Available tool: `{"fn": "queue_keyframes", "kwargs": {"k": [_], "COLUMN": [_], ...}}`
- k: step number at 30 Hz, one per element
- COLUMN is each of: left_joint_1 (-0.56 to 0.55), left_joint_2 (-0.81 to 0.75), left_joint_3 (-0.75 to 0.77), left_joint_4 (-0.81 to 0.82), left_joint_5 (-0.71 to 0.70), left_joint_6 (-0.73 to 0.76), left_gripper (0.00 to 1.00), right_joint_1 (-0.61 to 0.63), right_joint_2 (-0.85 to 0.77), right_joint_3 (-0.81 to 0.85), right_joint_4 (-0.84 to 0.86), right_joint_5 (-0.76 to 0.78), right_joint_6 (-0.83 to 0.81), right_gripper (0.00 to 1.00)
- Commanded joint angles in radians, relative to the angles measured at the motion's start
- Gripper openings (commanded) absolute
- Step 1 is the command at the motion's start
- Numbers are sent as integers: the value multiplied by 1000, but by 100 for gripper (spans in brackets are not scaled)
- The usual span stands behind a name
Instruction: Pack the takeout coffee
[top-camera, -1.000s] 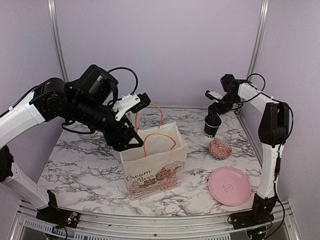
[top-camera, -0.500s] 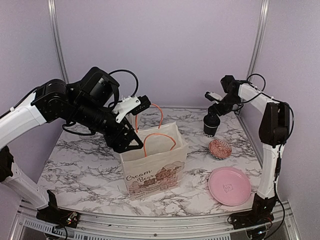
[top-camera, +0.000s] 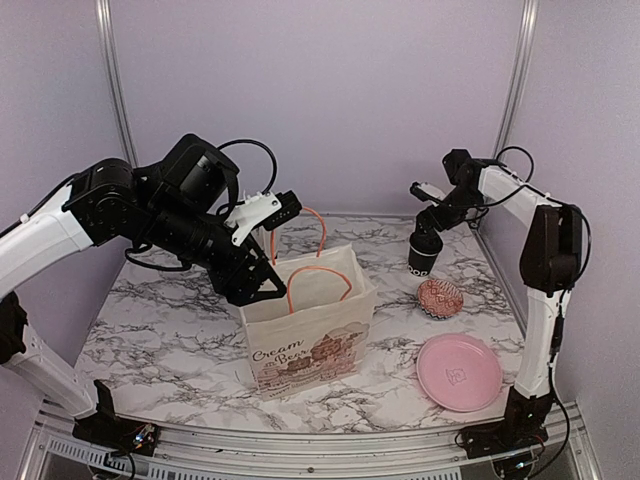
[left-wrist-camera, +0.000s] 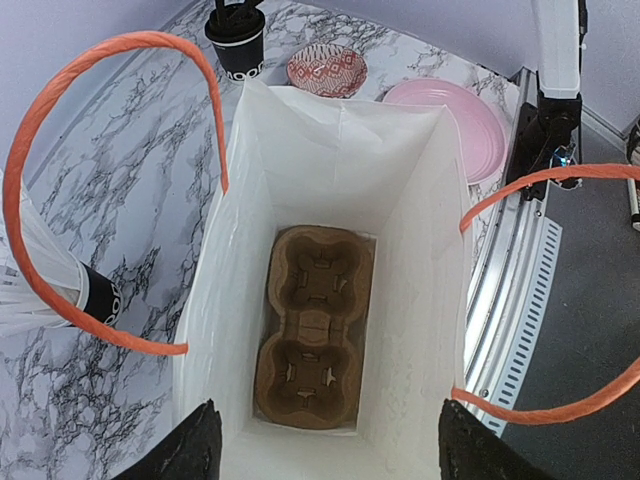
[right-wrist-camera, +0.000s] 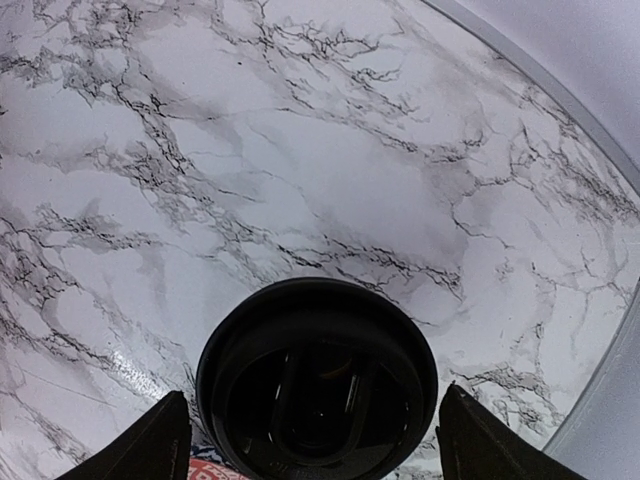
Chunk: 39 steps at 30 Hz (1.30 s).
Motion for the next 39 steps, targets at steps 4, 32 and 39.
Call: {"fn": "queue_keyframes", "kwargs": {"k": [4, 32, 39], "left_joint_1": [-4, -4, -4], "left_joint_2": [-4, 7, -4], "left_joint_3": [-9, -35, -3], "left_joint_4": [20, 20, 19], "left_joint_5": [12, 13, -8], "left_joint_6": [-2, -2, -1], "left_gripper": [75, 75, 75], "right_joint_1": [-5, 25, 26], "right_joint_2": [-9, 66, 0], "right_joint_3": [17, 68, 39], "right_joint_4": [-18, -63, -63], "right_joint_5": [27, 53, 25], "right_joint_6": [-13, -34, -37], "right_gripper": [83, 73, 64]}}
